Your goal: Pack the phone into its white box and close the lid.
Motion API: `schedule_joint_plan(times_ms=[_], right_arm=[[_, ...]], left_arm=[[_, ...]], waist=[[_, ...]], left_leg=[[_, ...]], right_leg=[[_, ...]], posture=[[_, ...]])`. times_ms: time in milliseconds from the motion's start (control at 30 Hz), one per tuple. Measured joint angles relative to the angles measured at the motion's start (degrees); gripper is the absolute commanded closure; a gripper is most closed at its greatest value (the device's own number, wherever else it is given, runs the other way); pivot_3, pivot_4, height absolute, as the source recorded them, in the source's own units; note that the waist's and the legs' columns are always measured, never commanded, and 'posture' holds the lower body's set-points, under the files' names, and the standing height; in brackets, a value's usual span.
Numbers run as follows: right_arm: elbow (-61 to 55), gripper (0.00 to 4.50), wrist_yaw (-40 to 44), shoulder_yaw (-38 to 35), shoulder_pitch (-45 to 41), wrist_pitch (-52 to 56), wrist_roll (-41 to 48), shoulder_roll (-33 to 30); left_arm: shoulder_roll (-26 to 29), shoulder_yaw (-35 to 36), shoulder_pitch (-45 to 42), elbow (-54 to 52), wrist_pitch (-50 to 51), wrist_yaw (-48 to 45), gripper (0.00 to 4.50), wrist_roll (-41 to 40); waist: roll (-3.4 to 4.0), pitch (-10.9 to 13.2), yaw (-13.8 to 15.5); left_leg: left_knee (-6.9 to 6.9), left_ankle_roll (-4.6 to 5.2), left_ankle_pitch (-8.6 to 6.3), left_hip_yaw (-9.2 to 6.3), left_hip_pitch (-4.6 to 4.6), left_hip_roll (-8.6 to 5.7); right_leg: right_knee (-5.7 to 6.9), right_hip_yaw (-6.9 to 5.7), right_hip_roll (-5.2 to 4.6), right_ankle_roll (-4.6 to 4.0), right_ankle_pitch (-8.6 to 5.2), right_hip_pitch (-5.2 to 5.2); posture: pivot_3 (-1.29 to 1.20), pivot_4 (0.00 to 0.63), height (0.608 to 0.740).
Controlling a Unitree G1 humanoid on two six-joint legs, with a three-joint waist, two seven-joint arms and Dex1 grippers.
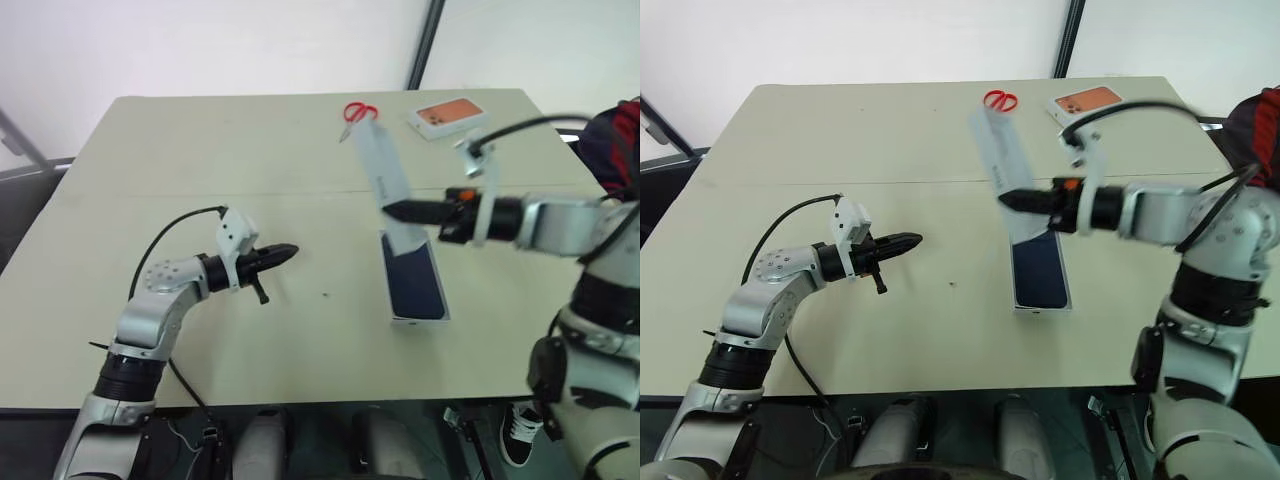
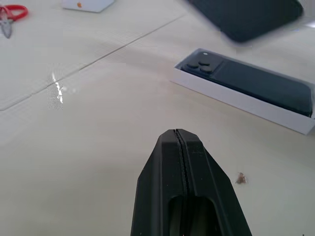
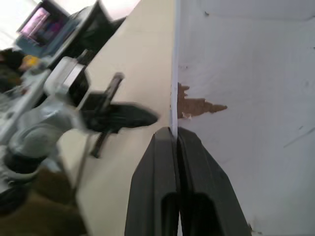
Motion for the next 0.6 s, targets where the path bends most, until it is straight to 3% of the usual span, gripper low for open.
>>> schedule_joint_plan(times_ms=[67,133,500,600], right_arm=[[-2.52,4.47,-15.24,5.41,7.94,-9.84,16.81,-1.40],[-7.46,4.47,-24.82,8.70,14.84,-18.03,23.45,3.08],[-17.80,4.47,-44.88,13.24,22.68,-34.12,25.33,13.36],[-17.64,3.53,-45.54,12.15,23.17,-33.57,25.87,11.37]], left_arm=[[0.01,0.19,-0.31,0.32,-0.53,0.35,4.50,0.03],[-0.24,0.11,-0.53,0.37,-0.58,0.65,4.50,0.04],[-3.36,-2.17,-1.06,-0.34,-0.42,2.00,4.50,0.15],[-5.91,-4.45,-2.39,-0.10,-0.13,2.99,4.50,1.07]], waist=[[-0.02,0.01,-0.15],[0.01,0.02,-0.95],[0.05,0.01,-0.56],[0.04,0.01,-0.37]], left_leg=[[0.06,0.06,-0.03,0.06,-0.04,-0.01],[0.11,0.08,-0.05,0.09,0.00,0.01],[0.06,0.08,-0.05,0.08,0.07,0.07],[0.09,0.08,-0.05,0.07,0.07,0.05]], right_leg=[[-0.05,0.00,-0.02,0.01,0.00,0.02],[0.04,0.07,0.05,0.01,0.00,0.00],[0.06,0.12,0.17,0.02,0.00,-0.01],[0.03,0.10,0.17,0.01,0.00,0.05]], posture=[[0.00,0.150,0.740],[0.00,0.150,0.740],[0.00,0.150,0.740],[0.00,0.150,0.740]])
